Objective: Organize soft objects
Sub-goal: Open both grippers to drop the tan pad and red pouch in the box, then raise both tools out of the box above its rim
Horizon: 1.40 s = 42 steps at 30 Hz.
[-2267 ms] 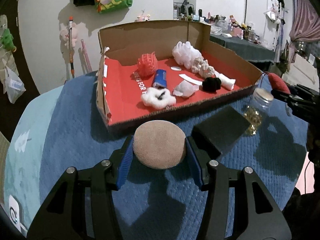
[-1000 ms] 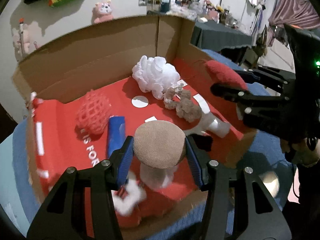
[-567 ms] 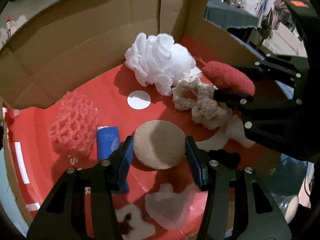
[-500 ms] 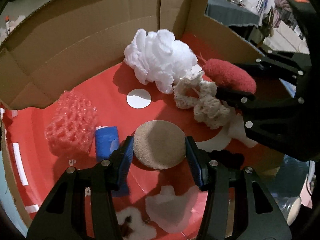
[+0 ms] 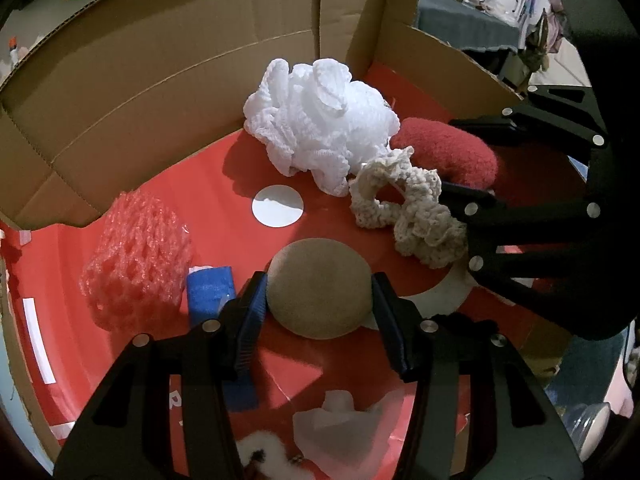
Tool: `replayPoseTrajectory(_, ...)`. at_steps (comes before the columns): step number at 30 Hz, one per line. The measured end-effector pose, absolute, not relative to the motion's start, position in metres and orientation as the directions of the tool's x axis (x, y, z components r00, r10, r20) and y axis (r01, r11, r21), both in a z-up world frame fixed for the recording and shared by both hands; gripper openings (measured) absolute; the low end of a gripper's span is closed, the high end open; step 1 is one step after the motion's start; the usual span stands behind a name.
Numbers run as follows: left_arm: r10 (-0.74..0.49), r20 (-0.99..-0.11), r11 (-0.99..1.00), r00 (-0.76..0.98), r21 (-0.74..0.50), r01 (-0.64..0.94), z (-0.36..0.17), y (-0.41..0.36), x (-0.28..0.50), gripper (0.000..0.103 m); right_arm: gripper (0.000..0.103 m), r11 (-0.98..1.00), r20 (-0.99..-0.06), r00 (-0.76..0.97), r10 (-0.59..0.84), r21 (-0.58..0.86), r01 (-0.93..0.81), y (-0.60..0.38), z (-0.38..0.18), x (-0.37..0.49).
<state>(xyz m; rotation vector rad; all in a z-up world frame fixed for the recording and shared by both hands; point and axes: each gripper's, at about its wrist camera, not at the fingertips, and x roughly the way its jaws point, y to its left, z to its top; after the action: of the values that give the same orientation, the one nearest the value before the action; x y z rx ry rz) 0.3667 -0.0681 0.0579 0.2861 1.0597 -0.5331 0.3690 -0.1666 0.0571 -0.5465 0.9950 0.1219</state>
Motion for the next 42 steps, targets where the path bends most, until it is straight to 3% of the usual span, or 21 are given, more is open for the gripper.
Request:
replayPoseTrajectory(10,-0.281,-0.881,0.836,0.381,-0.030,0.547,0.055,-0.069,0.369,0.057,0.049,0.844,-0.827,0.540,-0.153,-0.394,-0.364,-0.162,0.056,0.369)
replayPoseTrajectory(13,-0.290,-0.880,0.834,0.376,-0.039,0.550,0.054,-0.067,0.369,0.059,0.067,0.839,-0.821,0.549,-0.157,-0.404,-0.364,-0.160,0.057,0.367)
replayPoseTrajectory(28,-0.317,-0.834,0.861,0.451,-0.054,0.506,0.084,-0.044,0.336,0.073,0.070,0.869,-0.791,0.599,-0.124,-0.378,-0.320,-0.167,0.089,0.349)
replayPoseTrajectory(37,-0.321,-0.773,0.897,0.547,-0.062,0.438,0.118,-0.019,0.295,0.083,0.084,0.913,-0.760,0.649,-0.030,-0.284,-0.291,-0.174,0.124,0.320)
replayPoseTrajectory(39,-0.315,-0.751,0.909,0.580,-0.064,0.411,0.124,-0.015,0.285,0.087,0.093,0.920,-0.749,0.663,-0.009,-0.267,-0.288,-0.173,0.131,0.311)
replayPoseTrajectory(42,-0.306,-0.714,0.923,0.629,-0.061,0.380,0.131,-0.007,0.270,0.090,0.095,0.930,-0.734,0.678,0.024,-0.233,-0.285,-0.173,0.138,0.296)
